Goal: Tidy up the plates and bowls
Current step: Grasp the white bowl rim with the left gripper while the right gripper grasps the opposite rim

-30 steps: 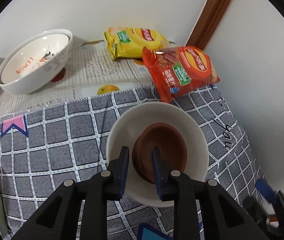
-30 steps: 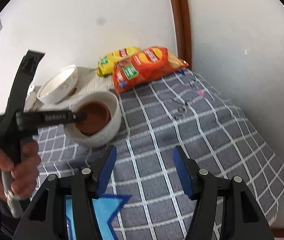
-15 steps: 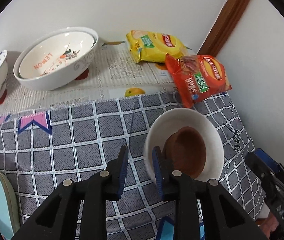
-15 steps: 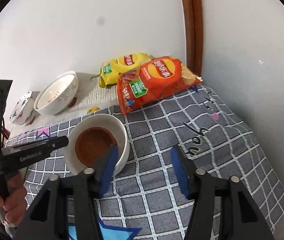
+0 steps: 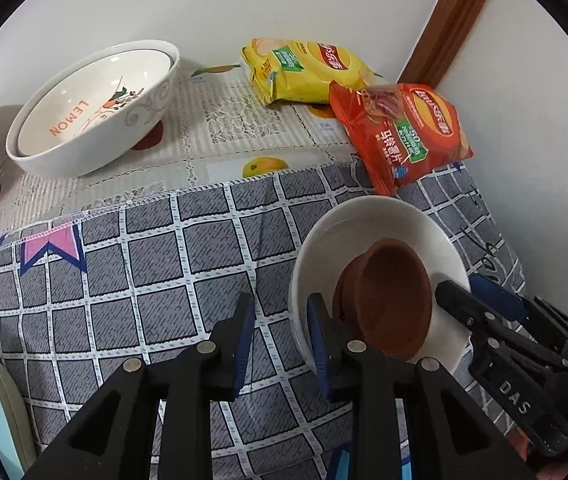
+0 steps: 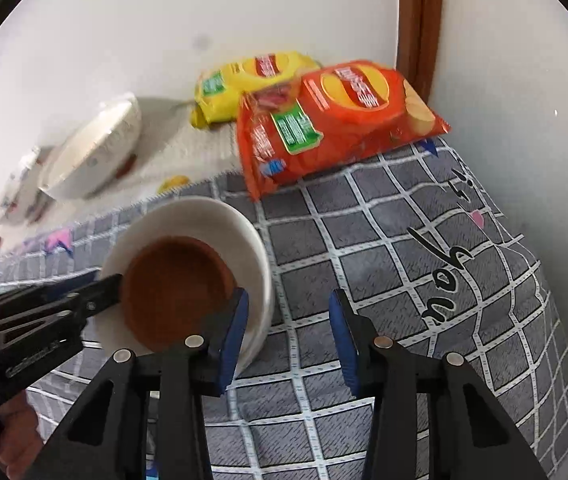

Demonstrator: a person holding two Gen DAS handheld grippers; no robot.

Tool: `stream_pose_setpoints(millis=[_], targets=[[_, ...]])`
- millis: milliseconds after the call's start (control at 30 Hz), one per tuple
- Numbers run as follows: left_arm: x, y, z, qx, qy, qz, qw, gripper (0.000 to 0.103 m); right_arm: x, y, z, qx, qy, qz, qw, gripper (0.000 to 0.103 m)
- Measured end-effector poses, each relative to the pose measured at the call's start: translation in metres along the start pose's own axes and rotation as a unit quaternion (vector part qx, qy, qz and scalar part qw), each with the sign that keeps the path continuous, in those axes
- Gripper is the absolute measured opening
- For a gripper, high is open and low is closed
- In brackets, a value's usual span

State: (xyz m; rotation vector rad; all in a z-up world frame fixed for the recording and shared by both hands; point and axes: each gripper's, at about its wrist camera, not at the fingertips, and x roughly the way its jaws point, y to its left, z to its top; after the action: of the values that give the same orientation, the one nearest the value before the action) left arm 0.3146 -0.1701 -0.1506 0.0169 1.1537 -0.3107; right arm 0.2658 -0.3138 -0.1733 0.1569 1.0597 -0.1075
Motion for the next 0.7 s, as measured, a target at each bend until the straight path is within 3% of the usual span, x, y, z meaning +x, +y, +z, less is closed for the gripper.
stream_pose_setpoints(millis=[400, 700], targets=[[0.017, -0.005, 0.005, 0.013, 0.010, 0.018, 0.9997, 0.028, 0.018, -0.002, 0.004, -0.003, 0.006, -0.014, 1.000, 0.041], [0.024, -0.002, 0.004, -0.004, 0.011, 0.006, 0.9999, 0.028, 0.021, 0.002, 0.005, -0.014, -0.005, -0.028, 0.999, 0.041]])
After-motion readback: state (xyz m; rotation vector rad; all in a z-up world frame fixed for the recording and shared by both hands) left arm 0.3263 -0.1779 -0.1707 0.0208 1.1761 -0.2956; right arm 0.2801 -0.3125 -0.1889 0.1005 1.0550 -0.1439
